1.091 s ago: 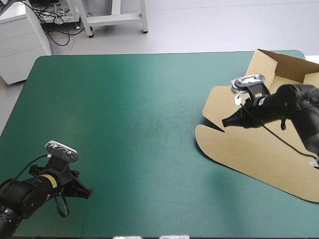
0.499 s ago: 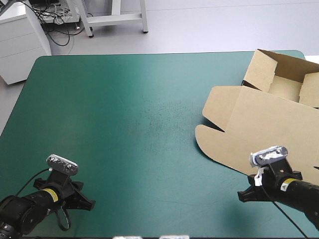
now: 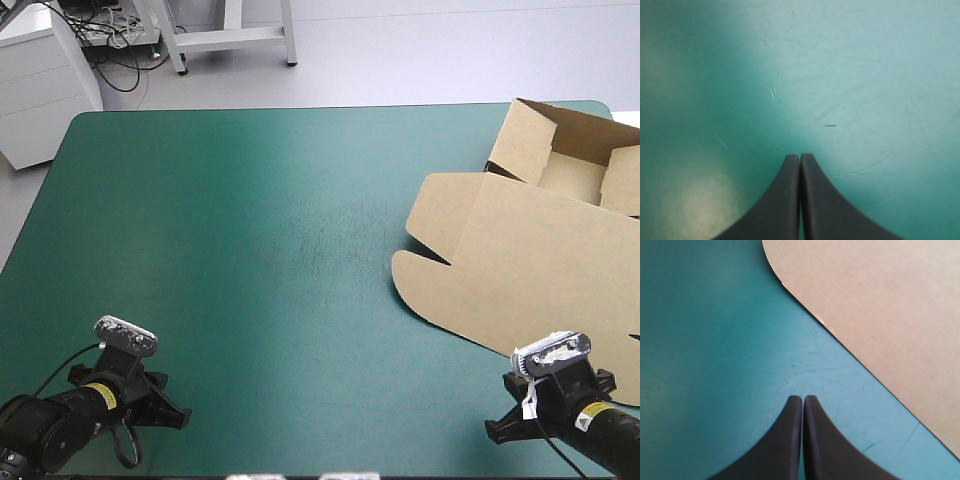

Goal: Fold the box

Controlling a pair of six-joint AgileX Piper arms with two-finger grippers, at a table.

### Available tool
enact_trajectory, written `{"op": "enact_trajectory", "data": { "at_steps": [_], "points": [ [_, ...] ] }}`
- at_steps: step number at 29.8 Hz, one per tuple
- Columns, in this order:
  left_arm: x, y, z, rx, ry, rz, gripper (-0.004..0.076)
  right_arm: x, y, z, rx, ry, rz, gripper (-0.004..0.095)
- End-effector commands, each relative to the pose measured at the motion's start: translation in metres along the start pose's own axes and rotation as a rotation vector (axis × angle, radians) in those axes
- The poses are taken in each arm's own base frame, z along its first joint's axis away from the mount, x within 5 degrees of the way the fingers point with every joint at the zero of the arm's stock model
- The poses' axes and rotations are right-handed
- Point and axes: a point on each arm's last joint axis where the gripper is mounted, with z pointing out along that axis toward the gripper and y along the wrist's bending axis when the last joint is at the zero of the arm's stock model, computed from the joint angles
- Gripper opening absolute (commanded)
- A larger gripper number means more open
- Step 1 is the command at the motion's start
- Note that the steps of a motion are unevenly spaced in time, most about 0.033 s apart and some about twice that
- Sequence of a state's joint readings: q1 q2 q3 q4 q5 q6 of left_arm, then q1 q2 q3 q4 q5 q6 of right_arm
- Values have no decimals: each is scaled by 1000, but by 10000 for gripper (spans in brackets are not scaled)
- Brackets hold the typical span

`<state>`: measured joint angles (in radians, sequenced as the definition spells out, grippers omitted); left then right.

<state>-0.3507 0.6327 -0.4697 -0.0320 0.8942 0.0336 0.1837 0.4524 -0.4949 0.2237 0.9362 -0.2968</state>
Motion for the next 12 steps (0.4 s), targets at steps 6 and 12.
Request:
{"op": "enact_trajectory", "data": {
  "at_steps": [6, 12],
  "points": [
    [-8, -1, -5, 13, -62, -12, -32, -8, -1, -3, 6, -58, -4, -8],
    [-9, -2, -5, 21, -62, -18, -32, -8, -1, -3, 6, -58, -2, -23]
  ]
}}
